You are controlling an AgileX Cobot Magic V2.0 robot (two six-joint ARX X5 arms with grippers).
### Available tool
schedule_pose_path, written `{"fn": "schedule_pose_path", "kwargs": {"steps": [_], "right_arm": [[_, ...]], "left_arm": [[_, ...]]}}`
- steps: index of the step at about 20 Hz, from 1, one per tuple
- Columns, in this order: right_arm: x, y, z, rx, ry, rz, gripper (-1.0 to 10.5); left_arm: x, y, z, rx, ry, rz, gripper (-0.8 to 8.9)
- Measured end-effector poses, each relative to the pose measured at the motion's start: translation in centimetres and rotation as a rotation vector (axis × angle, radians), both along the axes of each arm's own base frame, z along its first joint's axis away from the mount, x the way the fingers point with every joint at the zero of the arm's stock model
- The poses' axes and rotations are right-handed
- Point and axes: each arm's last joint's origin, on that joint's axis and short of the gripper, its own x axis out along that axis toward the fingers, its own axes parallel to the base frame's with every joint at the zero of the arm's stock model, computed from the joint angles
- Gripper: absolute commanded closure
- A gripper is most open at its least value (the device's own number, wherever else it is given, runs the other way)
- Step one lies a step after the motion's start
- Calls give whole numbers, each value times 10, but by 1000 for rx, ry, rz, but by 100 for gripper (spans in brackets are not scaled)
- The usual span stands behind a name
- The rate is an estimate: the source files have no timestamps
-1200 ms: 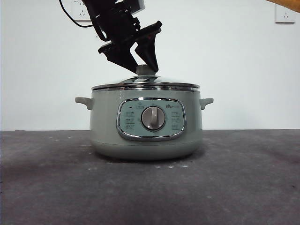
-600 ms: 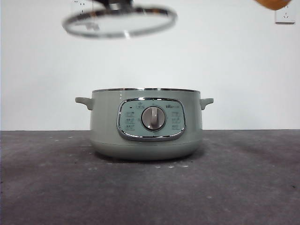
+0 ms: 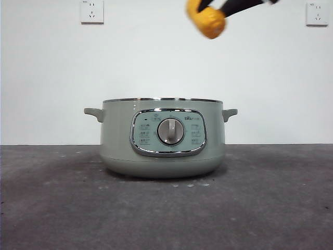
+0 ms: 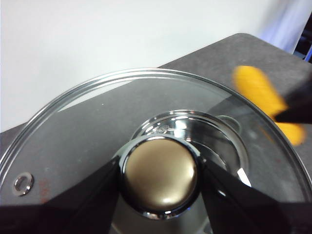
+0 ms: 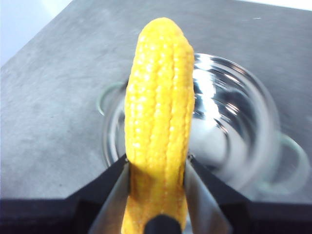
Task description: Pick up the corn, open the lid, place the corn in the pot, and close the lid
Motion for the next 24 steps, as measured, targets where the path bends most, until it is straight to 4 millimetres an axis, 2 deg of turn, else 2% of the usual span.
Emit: {"fn": "schedule_pose_path", "kwargs": {"steps": [3,5,7,12,14,16,24], "right_arm": [[32,31,-6,-49,35,25,959],[54,52,-18,-86,69,36,959],[74,70,-32,-118,97,45,959],[113,97,-84,-226,191,29,959],[120,101,-108,-270,234,20,959],[123,102,-123,-305,271,14,959],[121,101,-137,-396,317,28,959]], "left_arm": [[-29,11,-18,-1,2,1,820],[-42,16,-37,3,35,7,820],[-56,21,-48,4,63,10,820],[-91,35,-39,-17,-19,52,820],[-95,37,-40,-16,-11,52,820],[-96,37,-42,-9,10,51,820],[-97,37,-42,-6,16,51,820]]}}
